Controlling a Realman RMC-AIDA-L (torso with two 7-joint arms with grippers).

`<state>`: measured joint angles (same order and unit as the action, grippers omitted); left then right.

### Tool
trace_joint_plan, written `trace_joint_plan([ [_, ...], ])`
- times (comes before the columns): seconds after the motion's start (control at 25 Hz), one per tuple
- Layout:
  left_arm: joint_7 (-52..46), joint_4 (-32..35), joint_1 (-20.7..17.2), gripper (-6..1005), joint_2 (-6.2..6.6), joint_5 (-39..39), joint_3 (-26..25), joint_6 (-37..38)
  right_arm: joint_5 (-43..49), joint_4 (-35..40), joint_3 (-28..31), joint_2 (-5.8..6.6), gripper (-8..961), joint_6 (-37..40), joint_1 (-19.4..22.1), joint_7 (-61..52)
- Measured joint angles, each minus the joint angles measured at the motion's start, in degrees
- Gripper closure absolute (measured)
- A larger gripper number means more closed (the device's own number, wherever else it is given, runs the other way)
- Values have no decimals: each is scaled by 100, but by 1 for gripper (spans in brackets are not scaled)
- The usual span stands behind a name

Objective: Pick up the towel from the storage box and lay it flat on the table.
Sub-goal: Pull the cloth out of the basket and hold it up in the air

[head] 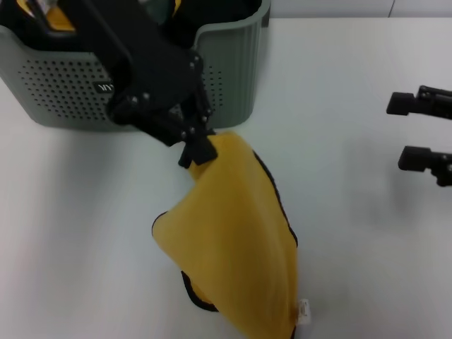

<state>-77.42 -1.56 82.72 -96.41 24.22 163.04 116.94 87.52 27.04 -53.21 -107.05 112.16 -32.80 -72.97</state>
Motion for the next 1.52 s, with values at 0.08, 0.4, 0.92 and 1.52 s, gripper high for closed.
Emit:
trace_joint_plan([
  [0.08,26,-11,162,971,-10,64,0,0,2,11,-158,119,127,11,-190,-265],
  [0.4,405,37,775,970,-18,100,0,10,448,-38,-511,725,128,-31,-1133,-1008],
  [0.92,1437,-62,1900,970,-214,156,0,8,480,52,-480,1108,128,185,-1458,-1249],
  [1.52,2197,-1970,3220,971,-1423,672,7,21,616,186,-174,1246,127,532,-1127,-1093],
])
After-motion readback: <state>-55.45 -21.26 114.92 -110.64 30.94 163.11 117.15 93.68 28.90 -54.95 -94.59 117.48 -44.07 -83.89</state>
